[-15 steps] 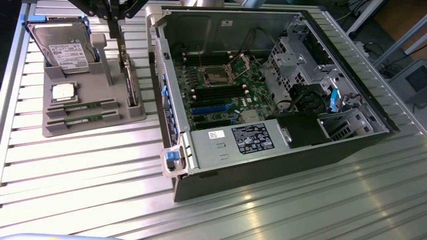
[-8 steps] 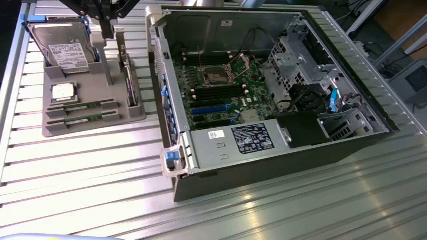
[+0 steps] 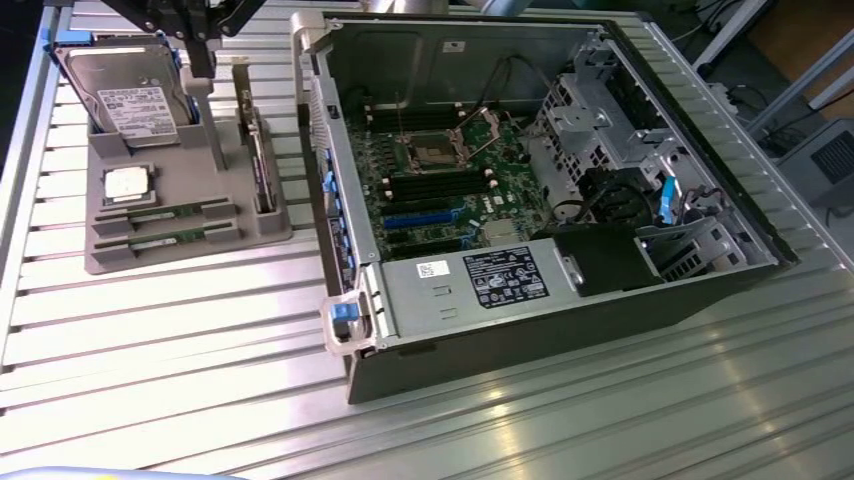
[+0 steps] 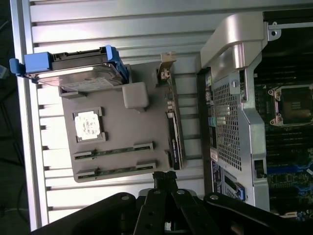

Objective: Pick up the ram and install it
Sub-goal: 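Reach for the ram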

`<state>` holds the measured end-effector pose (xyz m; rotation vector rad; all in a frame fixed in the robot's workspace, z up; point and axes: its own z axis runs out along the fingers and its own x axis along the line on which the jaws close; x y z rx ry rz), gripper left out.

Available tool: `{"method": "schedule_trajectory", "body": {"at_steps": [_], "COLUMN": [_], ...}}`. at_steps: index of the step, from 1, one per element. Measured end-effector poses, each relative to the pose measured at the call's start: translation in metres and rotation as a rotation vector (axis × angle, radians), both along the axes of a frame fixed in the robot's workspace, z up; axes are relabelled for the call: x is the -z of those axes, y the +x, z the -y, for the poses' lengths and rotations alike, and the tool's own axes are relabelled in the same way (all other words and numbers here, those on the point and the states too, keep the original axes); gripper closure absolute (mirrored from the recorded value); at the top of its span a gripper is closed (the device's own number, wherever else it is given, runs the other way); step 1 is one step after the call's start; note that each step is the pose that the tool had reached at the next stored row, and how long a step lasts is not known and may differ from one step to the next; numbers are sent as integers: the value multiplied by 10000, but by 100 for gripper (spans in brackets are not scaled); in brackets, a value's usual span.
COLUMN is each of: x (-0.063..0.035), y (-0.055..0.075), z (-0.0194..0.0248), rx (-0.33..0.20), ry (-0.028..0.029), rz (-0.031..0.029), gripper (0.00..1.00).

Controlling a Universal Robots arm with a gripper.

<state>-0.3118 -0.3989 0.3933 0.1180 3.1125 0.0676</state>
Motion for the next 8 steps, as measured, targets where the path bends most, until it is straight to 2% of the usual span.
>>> {"method": "schedule_trajectory", "body": {"at_steps": [8], "x": [0], "y": [-71], "z": [0], "rx": [0], "ry": [-1], "rz": [-1], "gripper": [90]}}
